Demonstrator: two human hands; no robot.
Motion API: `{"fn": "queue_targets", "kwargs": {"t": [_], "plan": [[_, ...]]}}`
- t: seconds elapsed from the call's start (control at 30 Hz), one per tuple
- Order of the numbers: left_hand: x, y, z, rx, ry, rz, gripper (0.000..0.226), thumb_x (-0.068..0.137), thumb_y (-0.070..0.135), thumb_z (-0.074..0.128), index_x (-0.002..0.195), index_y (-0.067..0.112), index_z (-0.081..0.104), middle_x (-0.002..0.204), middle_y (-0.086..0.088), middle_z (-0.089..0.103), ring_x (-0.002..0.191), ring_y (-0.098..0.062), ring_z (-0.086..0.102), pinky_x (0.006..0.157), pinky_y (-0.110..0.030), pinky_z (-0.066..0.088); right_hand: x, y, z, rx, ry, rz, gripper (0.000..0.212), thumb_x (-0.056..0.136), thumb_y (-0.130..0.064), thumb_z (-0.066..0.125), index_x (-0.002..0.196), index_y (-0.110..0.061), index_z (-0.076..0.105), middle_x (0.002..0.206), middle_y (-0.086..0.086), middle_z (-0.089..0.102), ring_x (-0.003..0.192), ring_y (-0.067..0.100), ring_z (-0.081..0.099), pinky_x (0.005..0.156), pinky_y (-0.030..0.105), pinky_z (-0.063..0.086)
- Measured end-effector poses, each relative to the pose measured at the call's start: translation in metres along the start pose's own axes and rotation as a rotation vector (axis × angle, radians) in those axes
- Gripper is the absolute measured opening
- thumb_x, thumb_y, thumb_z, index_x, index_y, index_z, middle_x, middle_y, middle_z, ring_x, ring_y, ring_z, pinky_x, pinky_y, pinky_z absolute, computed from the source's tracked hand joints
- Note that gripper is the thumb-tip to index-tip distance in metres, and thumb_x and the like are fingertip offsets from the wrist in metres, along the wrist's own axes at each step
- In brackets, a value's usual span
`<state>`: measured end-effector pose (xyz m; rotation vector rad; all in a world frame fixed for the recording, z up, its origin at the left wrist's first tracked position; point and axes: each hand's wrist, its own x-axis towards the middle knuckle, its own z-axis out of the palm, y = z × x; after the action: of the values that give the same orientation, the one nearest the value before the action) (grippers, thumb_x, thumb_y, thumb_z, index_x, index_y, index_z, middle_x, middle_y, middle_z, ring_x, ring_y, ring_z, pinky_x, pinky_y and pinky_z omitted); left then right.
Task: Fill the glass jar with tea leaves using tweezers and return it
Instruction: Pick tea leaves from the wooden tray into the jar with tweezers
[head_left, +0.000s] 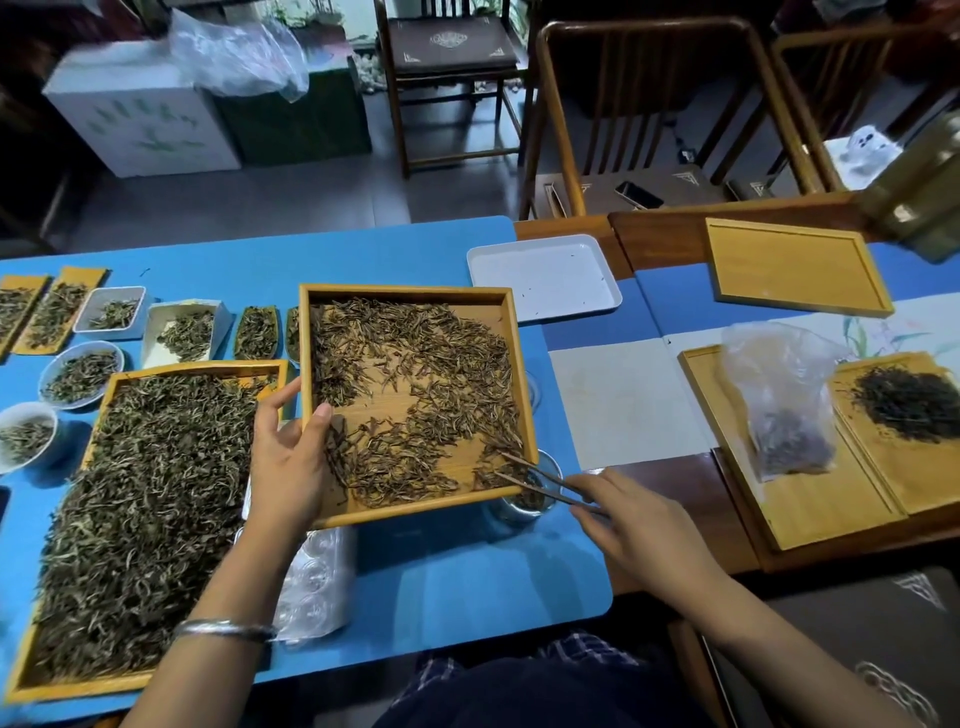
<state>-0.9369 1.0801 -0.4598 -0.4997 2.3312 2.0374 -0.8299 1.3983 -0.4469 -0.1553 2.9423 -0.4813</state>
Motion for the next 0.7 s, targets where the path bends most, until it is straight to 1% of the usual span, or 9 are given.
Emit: {"fn": "queue_targets", "kwargs": {"t": [0.07, 0.1, 0.2, 0.27, 0.37, 0.43, 0.53, 0.63, 0.7], "plan": [[0.0, 0.0, 0.001, -0.002, -0.003, 0.004, 0.03, 0.095, 0.026, 0.059, 0.108, 0.051, 0.053, 0.079, 0.001, 0.074, 0.08, -0.016, 0.069, 0.072, -0.038, 0.054, -0.003, 0.002, -0.002, 0.007, -0.014, 0.005, 0.03, 0.095, -0.037, 0.049, 0.125, -0.031, 0.054, 0.108, -0.006, 0.06, 0.092, 0.016, 0.063, 0.064, 0.037, 0.053], [0.0, 0.001, 0.001, -0.002, -0.005, 0.005, 0.029, 0.095, 0.025, 0.059, 0.11, 0.05, 0.053, 0.079, 0.0, 0.073, 0.078, -0.016, 0.069, 0.072, -0.039, 0.055, -0.004, 0.004, -0.003, 0.014, -0.017, 0.011, 0.03, 0.095, -0.037, 0.05, 0.124, -0.03, 0.055, 0.109, -0.006, 0.06, 0.092, 0.018, 0.064, 0.065, 0.038, 0.053], [-0.001, 0.001, 0.002, 0.002, -0.008, 0.009, 0.029, 0.095, 0.025, 0.059, 0.115, 0.044, 0.051, 0.085, -0.004, 0.072, 0.082, -0.02, 0.067, 0.083, -0.05, 0.052, -0.01, 0.008, -0.004, 0.002, -0.026, 0.026, 0.03, 0.094, -0.037, 0.052, 0.123, -0.03, 0.056, 0.107, -0.005, 0.061, 0.09, 0.02, 0.065, 0.064, 0.04, 0.054], [-0.002, 0.002, 0.001, 0.001, -0.008, 0.004, 0.029, 0.095, 0.025, 0.059, 0.115, 0.044, 0.051, 0.087, -0.006, 0.071, 0.086, -0.024, 0.066, 0.088, -0.055, 0.05, -0.013, 0.01, -0.006, -0.02, -0.029, 0.023, 0.031, 0.092, -0.035, 0.056, 0.122, -0.028, 0.058, 0.105, -0.004, 0.062, 0.087, 0.021, 0.066, 0.062, 0.042, 0.054], [-0.003, 0.003, 0.001, 0.005, -0.004, 0.002, 0.029, 0.095, 0.024, 0.059, 0.111, 0.047, 0.051, 0.087, -0.006, 0.071, 0.087, -0.025, 0.066, 0.09, -0.058, 0.049, -0.018, 0.011, -0.012, -0.026, 0.037, 0.013, 0.029, 0.083, -0.022, 0.071, 0.112, -0.02, 0.067, 0.092, 0.0, 0.066, 0.072, 0.025, 0.068, 0.048, 0.041, 0.053], [-0.002, 0.003, 0.001, 0.005, -0.003, 0.002, 0.029, 0.095, 0.024, 0.059, 0.111, 0.047, 0.051, 0.087, -0.006, 0.07, 0.085, -0.024, 0.066, 0.09, -0.058, 0.049, -0.017, 0.009, -0.015, -0.015, 0.089, -0.002, 0.029, 0.078, -0.018, 0.076, 0.106, -0.018, 0.069, 0.086, 0.0, 0.066, 0.066, 0.024, 0.067, 0.041, 0.038, 0.051], [-0.001, 0.002, 0.002, 0.006, -0.001, -0.005, 0.029, 0.095, 0.026, 0.059, 0.117, 0.042, 0.05, 0.089, -0.006, 0.07, 0.085, -0.023, 0.067, 0.091, -0.057, 0.05, -0.008, -0.001, -0.018, 0.009, 0.12, -0.049, 0.027, 0.082, -0.021, 0.072, 0.108, -0.018, 0.068, 0.089, -0.002, 0.066, 0.069, 0.022, 0.067, 0.044, 0.038, 0.052], [0.0, 0.001, 0.002, 0.003, 0.0, -0.002, 0.029, 0.095, 0.026, 0.059, 0.116, 0.044, 0.051, 0.09, -0.007, 0.071, 0.09, -0.024, 0.067, 0.093, -0.057, 0.05, 0.009, -0.018, -0.017, 0.027, 0.136, -0.143, 0.027, 0.085, -0.023, 0.069, 0.112, -0.019, 0.066, 0.088, -0.001, 0.064, 0.066, 0.02, 0.064, 0.043, 0.033, 0.049], [0.0, 0.0, 0.002, 0.015, -0.001, 0.013, 0.03, 0.094, 0.027, 0.06, 0.119, 0.042, 0.05, 0.089, -0.006, 0.069, 0.089, -0.023, 0.066, 0.093, -0.058, 0.049, 0.021, -0.032, -0.014, 0.058, 0.121, -0.204, 0.028, 0.088, -0.026, 0.064, 0.116, -0.02, 0.064, 0.092, -0.001, 0.063, 0.07, 0.021, 0.064, 0.047, 0.033, 0.049]]}}
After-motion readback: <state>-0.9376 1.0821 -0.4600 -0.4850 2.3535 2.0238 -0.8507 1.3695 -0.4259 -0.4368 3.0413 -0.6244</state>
